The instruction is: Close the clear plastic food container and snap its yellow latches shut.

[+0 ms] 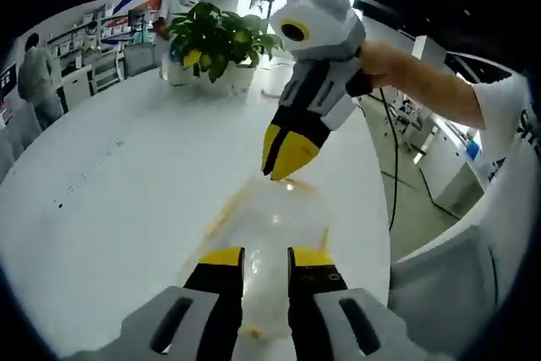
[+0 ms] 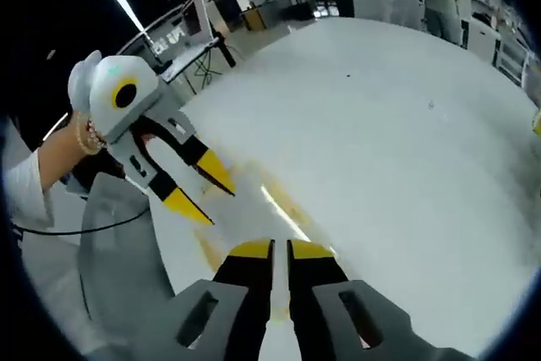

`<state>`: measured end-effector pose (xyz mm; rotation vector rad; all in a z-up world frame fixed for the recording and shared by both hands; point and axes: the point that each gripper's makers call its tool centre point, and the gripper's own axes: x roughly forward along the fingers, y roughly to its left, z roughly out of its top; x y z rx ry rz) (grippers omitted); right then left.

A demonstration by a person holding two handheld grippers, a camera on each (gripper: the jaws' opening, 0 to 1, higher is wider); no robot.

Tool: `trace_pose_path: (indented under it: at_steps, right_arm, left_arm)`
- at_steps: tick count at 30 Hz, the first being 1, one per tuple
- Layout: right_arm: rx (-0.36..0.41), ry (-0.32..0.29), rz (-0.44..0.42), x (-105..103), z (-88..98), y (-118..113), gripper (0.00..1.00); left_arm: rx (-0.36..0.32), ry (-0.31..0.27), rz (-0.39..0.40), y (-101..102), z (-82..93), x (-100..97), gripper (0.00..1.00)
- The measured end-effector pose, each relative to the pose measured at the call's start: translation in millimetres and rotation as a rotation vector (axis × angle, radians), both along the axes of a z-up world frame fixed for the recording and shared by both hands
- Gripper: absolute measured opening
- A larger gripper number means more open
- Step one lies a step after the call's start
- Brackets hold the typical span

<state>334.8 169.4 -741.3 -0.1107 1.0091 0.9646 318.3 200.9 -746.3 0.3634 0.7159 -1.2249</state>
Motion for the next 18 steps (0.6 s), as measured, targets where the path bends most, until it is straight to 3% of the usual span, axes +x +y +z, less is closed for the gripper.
trace_pose_path:
  at_steps: [4, 9, 15, 18]
  right_arm:
    - [-0.019, -0.003, 0.057, -5.4, -8.6, 11.9, 0.02]
    - [-0.036, -0.024, 0.105, 0.4, -18.9, 23.0, 0.00]
    - [-0.006, -0.053, 0.133, 3.5, -22.2, 34.2, 0.00]
    - [-0.021, -0.067, 0.145, 7.3, -23.4, 33.1, 0.02]
  left_arm:
    - [0.025, -0.022, -0.034, -3.5, -8.3, -3.7, 0.09]
    - [0.036, -0.102, -0.091, -6.9, -9.2, -5.6, 0.01]
    - [0.029, -0.137, -0.138, -15.3, -10.0, -10.9, 0.03]
    - [0.030, -0.152, -0.159, -17.7, -14.2, -12.9, 0.09]
